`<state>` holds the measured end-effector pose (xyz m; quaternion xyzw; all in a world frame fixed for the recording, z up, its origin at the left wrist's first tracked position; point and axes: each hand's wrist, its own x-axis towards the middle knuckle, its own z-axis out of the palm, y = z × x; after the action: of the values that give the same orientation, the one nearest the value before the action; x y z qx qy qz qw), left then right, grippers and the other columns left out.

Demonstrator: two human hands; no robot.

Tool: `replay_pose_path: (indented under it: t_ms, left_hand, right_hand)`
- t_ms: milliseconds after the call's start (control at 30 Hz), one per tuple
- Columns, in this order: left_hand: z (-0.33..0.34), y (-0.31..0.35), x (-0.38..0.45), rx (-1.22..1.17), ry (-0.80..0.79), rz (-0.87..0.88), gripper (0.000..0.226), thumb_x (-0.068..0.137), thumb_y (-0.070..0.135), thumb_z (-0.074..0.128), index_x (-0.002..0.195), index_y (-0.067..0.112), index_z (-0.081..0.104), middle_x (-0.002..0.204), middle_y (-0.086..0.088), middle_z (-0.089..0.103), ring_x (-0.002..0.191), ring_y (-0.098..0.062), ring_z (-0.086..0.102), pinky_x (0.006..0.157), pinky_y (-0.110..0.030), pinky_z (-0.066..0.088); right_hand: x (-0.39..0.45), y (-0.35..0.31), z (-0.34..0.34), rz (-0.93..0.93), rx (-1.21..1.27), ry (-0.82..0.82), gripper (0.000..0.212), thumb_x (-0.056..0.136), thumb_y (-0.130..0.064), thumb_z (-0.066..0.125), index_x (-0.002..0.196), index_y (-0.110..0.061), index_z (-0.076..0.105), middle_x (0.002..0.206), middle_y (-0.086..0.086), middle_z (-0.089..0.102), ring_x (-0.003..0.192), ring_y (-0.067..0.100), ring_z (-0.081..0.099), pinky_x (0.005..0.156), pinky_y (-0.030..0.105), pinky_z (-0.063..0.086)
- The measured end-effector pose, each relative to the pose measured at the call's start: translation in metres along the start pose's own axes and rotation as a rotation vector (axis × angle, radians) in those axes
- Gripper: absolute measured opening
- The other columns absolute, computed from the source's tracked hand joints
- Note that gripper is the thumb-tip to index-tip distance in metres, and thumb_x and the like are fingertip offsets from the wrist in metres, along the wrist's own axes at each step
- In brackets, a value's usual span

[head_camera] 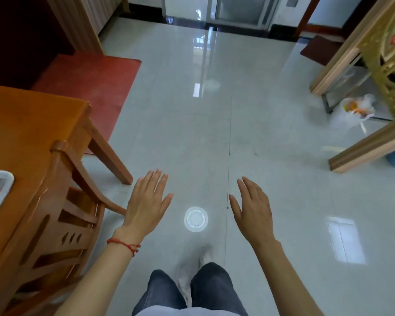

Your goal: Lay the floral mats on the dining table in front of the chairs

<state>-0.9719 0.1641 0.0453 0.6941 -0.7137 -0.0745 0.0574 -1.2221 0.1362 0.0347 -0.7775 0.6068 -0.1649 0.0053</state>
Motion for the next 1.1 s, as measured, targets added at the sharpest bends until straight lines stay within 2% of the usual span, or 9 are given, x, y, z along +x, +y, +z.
replay_pose_path:
  t_ms: [300,467,600,800,900,1100]
  left_hand:
    - [0.003,-0.014,0.153,-0.009,0.007,-0.091,0.068,0.098,0.045,0.009,0.122,0.0,0.054,0.127,-0.02,0.056,0.117,-0.037,0.054,0.094,-0.052,0.043]
    - [-0.005,-0.019,0.236,-0.018,0.024,-0.158,0.069,0.098,0.046,0.008,0.122,0.0,0.054,0.128,-0.019,0.056,0.117,-0.036,0.054,0.094,-0.051,0.042]
    - [-0.013,-0.028,0.29,-0.026,0.037,-0.201,0.068,0.098,0.046,0.009,0.124,0.0,0.053,0.128,-0.02,0.055,0.117,-0.036,0.053,0.095,-0.05,0.041]
    - [-0.019,-0.059,0.363,-0.02,0.051,-0.23,0.068,0.098,0.046,0.01,0.123,0.0,0.054,0.127,-0.02,0.056,0.116,-0.036,0.055,0.094,-0.05,0.043]
    - [-0.019,-0.085,0.404,-0.016,0.064,-0.245,0.068,0.098,0.046,0.01,0.123,0.001,0.054,0.127,-0.019,0.056,0.117,-0.035,0.054,0.095,-0.049,0.043]
    - [-0.029,-0.147,0.487,-0.016,0.091,-0.292,0.067,0.098,0.045,0.011,0.123,0.0,0.054,0.126,-0.02,0.057,0.117,-0.037,0.054,0.094,-0.051,0.043]
  right_hand:
    - [0.165,0.038,0.042,-0.076,0.011,-0.004,0.05,0.091,-0.037,0.036,0.119,-0.003,0.058,0.121,0.015,0.062,0.109,0.03,0.06,0.091,0.038,0.047]
    - [0.262,0.058,0.054,-0.139,0.034,-0.003,0.049,0.092,-0.036,0.036,0.12,-0.002,0.058,0.121,0.015,0.061,0.109,0.03,0.059,0.091,0.038,0.047]
    - [0.33,0.066,0.064,-0.186,0.052,0.01,0.052,0.097,-0.04,0.027,0.12,-0.003,0.057,0.122,0.014,0.061,0.111,0.029,0.057,0.092,0.037,0.045]
    - [0.416,0.053,0.092,-0.237,0.078,0.003,0.053,0.097,-0.04,0.028,0.119,-0.003,0.058,0.121,0.014,0.061,0.11,0.031,0.059,0.091,0.038,0.047]
    - [0.463,0.042,0.113,-0.258,0.07,0.003,0.055,0.098,-0.041,0.023,0.119,-0.004,0.058,0.122,0.013,0.061,0.112,0.028,0.056,0.094,0.035,0.042]
    - [0.568,0.001,0.153,-0.321,0.061,-0.033,0.058,0.099,-0.043,0.02,0.118,-0.004,0.059,0.121,0.012,0.062,0.111,0.029,0.058,0.089,0.039,0.049]
